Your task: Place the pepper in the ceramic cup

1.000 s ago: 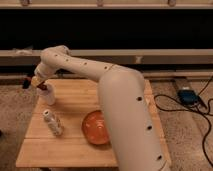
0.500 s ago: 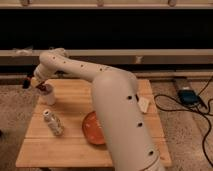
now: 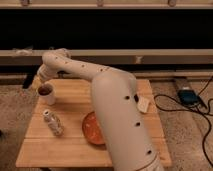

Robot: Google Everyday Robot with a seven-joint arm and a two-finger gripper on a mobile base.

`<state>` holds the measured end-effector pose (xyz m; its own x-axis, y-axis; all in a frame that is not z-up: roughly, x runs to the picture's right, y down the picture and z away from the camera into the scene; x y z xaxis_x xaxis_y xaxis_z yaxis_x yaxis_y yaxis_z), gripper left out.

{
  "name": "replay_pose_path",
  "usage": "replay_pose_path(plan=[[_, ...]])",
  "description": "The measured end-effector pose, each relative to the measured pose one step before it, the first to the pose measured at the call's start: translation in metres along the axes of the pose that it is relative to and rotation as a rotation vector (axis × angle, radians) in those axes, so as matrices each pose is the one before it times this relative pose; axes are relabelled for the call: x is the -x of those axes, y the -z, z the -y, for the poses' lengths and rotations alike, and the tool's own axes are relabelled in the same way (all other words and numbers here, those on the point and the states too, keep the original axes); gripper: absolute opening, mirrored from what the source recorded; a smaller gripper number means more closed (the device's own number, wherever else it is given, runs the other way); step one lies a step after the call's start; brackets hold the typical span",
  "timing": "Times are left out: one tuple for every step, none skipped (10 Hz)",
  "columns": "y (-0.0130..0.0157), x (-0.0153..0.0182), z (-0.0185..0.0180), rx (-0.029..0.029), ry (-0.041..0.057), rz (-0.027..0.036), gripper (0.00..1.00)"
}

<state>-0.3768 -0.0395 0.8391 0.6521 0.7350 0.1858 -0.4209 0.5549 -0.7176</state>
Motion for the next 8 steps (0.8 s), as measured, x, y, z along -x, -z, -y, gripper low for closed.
replay_pose_path(plan=[[0.00582,-0.00394,0.00256,-0.00737,-0.00236,0.00395,0.80],[0.00617,-0.00192,0.00207,-0.00752,-0.00174,0.00674,0.80],[0.01462,-0.00504,0.00365,-0.01593,-0.00156,0.00965,0.80],[0.00999,-0.00358,0.00350,-0.01259,-0.00016,0.00312,0.80],[0.01008,-0.00394,0.00253,-0.01436,0.00486,-0.00612,0.80],[0.00061,-0.00054,-0.00063,-0.00069,0.00168,-0.00230,0.80],[-0.00135,0.00085,-0.00233,0.00266,0.00265,-0.00107,0.80],[0.00079,-0.00058,0.00135,-0.00138,-0.00179,0.00030,0.80]])
